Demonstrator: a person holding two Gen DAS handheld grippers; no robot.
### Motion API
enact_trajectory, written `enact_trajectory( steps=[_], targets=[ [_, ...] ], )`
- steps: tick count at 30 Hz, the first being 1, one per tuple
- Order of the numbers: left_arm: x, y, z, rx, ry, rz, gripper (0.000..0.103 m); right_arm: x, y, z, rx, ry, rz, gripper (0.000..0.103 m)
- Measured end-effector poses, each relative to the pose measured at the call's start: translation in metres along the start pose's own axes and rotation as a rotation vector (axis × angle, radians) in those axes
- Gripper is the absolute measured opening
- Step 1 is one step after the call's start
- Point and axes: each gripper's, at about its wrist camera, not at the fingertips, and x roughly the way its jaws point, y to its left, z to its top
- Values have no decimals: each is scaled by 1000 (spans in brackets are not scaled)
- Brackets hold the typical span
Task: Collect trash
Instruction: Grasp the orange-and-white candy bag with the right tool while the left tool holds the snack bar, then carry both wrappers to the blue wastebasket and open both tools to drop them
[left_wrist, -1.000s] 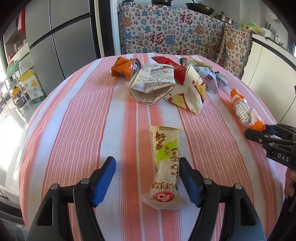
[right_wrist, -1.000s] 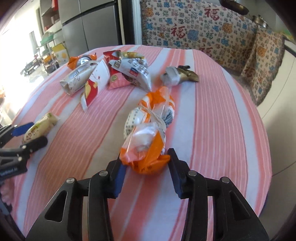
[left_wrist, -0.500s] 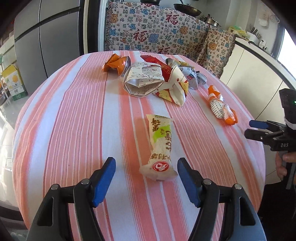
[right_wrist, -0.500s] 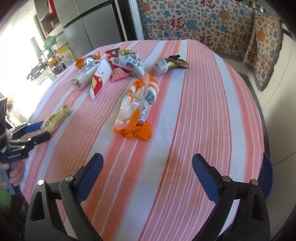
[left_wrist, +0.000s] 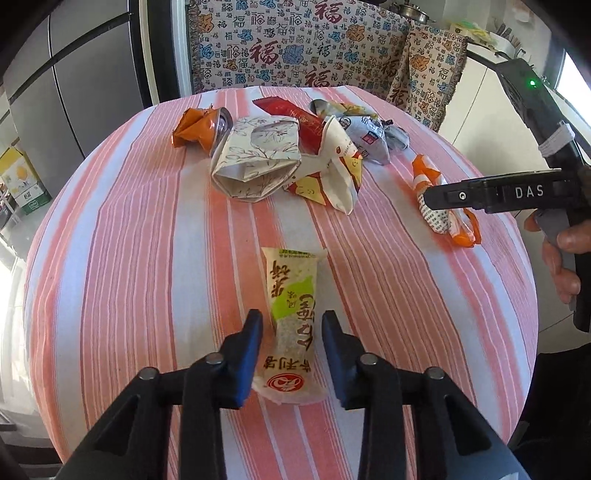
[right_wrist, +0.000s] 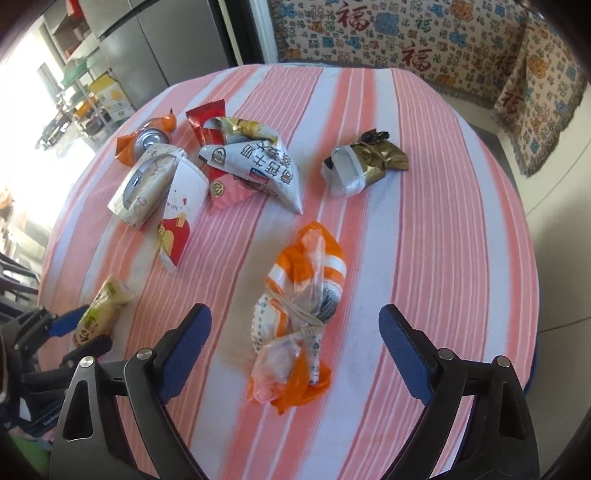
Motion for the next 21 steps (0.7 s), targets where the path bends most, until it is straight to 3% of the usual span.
enact_trajectory(
  steps=[4,13,21],
  targets=[
    [-2,3,-8,-21,-14,-25,21,3,10,-5,-63,18,-33,48],
    [-25,-5,-8,-44,-93,-76,20,-42,2,-46,-74,-79,1,47],
    [-34,-54,2,27,-117,-141,20,-73,-29,-75,-38,-120,38,47]
  ],
)
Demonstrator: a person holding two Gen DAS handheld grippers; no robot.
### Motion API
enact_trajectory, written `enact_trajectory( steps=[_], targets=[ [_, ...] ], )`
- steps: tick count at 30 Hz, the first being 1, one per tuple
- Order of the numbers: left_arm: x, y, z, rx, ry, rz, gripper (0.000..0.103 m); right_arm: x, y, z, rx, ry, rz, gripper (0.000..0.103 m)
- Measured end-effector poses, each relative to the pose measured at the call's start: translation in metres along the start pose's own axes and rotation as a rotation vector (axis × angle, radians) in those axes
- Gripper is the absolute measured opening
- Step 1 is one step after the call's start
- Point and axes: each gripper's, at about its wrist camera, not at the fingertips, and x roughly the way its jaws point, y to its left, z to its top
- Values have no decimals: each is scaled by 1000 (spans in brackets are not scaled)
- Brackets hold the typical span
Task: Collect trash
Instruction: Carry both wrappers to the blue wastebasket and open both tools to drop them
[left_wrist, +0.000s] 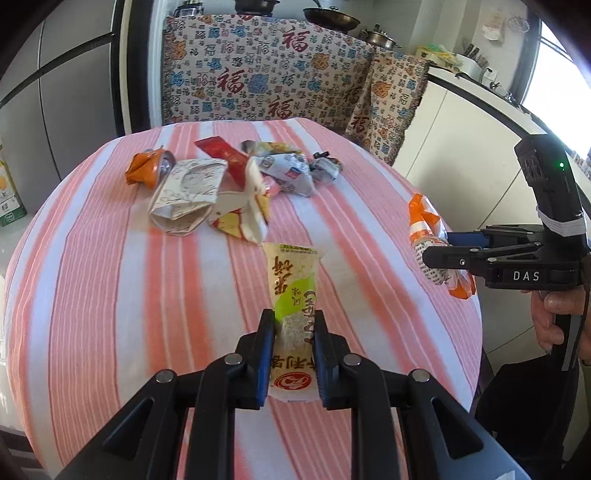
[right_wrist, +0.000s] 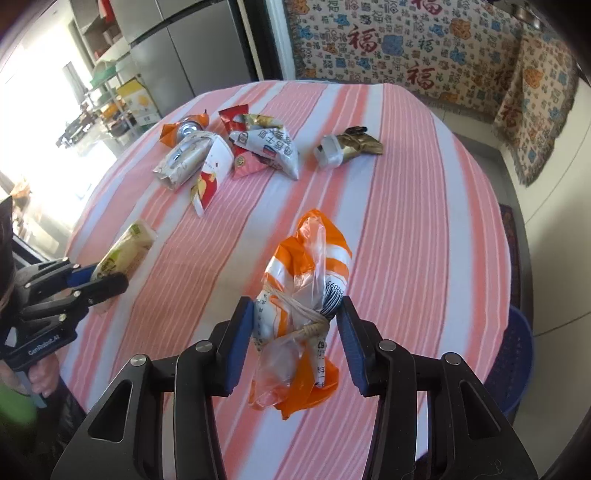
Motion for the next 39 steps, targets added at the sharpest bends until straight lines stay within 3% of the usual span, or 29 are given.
enact_trajectory(
  steps=[8,18,29,39],
  targets=[
    [24,-79,18,105,17,-103,20,-47,-89,-29,158,-78,-76,47],
    [68,-196,66,220,23,-245,20,-86,-204,-73,320,-111,-203,47],
    [166,-313,88,288,82,-315,20,-75,-299,-98,440,-121,-251,47],
    [236,-353,92,296,161,-315,20,-52,-363,-127,542,-102,-255,47]
  ],
)
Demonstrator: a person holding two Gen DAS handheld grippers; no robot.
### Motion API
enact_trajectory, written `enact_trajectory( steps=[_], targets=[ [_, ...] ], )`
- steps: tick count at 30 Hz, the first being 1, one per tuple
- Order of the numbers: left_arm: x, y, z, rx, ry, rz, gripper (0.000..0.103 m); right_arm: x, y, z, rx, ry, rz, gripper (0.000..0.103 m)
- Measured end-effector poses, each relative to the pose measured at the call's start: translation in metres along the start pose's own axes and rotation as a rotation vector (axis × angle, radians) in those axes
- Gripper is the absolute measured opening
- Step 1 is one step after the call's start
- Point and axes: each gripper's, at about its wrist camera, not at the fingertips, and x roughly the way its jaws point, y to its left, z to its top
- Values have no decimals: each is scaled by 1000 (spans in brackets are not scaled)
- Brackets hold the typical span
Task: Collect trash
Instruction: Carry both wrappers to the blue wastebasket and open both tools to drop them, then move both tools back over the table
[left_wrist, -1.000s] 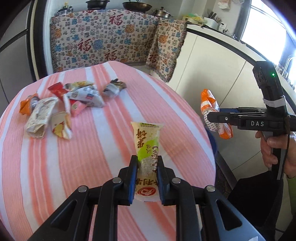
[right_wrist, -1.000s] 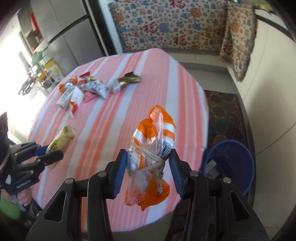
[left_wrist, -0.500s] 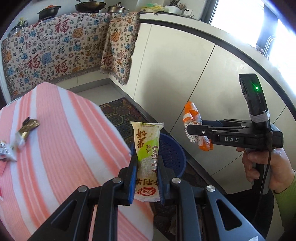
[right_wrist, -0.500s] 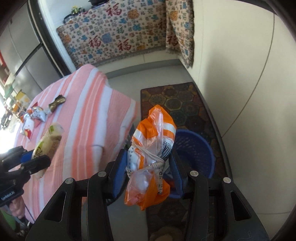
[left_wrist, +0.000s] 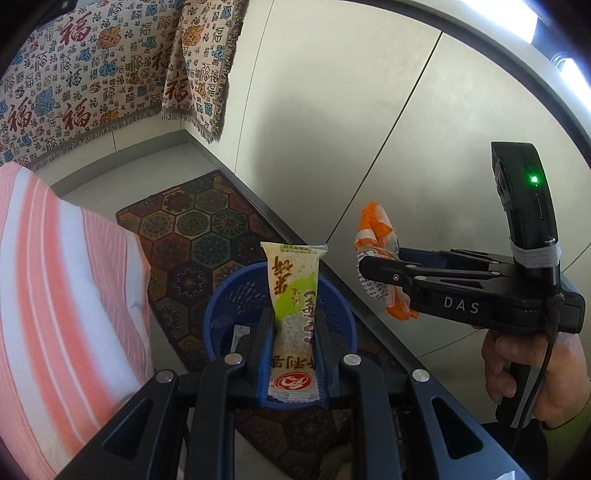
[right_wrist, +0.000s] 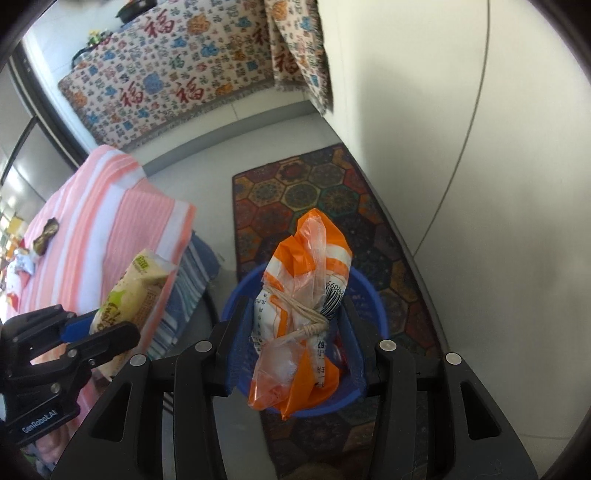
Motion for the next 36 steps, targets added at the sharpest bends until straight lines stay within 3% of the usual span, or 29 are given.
enact_trajectory(
  steps=[10,11,12,13,14,18,24,26,31,36],
  targets=[
    [47,-8,9,47,39,11,21,12,-22,-1,89,-1,37,54],
    [51,-8,9,52,40,13,30,11,-24,0,99,-9,45,64],
    [56,-8,9,58,48,21,50,10,-27,0,107,-17,45,68],
    [62,-9,10,66,50,34,58,9,-28,-1,113,-26,41,69],
    [64,-10,10,71,42,46,62,6,-29,0,119,-36,36,69],
    [60,-17,11,92,21,78,62,-8,-31,0,126,-91,2,77],
    [3,-29,-2,157,-53,44,67,-22,-19,0,75,-151,-58,86],
    [-20,-31,-11,169,-63,36,67,-26,-10,-2,53,-167,-73,94],
    [-83,-18,-43,123,-72,8,67,-33,25,-10,-9,-197,-78,98],
    [-137,33,-95,43,-93,111,73,-48,101,-31,-162,-236,-57,98]
  ],
)
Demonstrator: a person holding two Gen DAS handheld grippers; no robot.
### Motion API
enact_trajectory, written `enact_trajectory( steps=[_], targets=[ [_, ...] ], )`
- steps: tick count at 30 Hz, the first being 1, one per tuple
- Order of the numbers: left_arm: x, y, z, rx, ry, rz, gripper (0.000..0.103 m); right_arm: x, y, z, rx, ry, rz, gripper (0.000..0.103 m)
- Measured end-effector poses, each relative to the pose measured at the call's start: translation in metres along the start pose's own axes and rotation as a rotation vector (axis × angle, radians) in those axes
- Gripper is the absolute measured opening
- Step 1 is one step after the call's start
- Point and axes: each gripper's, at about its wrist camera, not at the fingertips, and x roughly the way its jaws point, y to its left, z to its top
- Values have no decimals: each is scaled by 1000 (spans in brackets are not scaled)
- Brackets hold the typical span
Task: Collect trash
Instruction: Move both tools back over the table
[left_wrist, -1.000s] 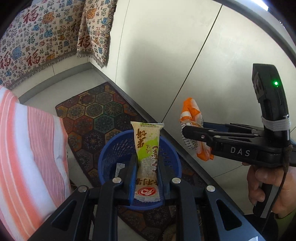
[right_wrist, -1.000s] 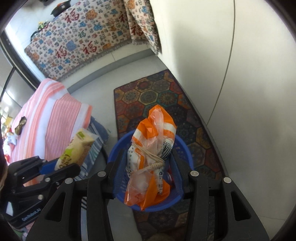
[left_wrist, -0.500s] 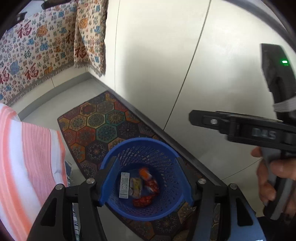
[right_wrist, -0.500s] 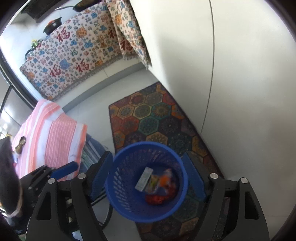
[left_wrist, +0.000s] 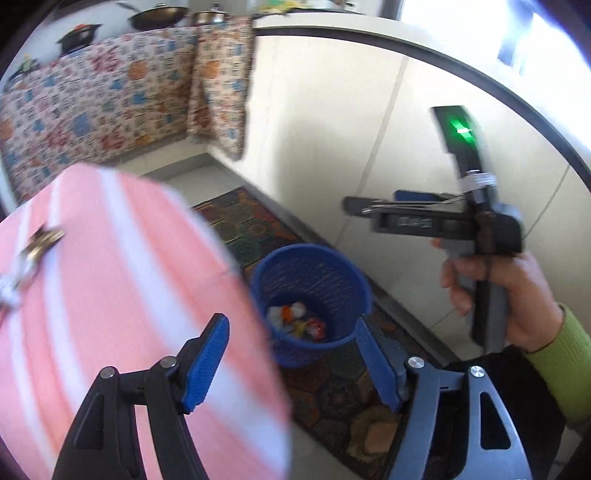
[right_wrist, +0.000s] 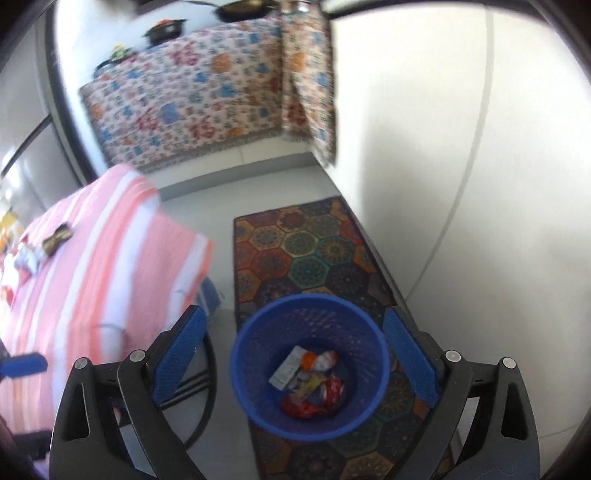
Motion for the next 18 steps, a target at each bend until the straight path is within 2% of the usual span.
enact_trajectory(
  steps=[5,9,14,18],
  targets=[
    [-42,73,-46,-83,5,154,73,-14,109,-16,-105,14,200,99],
    [-74,131,-74,-141,7,258,73,-9,195,-23,-221,58,288,99],
    [-102,193,-100,-226,-2,348,73,17,273,-22,-310,112,311,99],
    [-112,231,-118,-308,0,360,73,41,311,-28,-368,131,255,99]
  ],
)
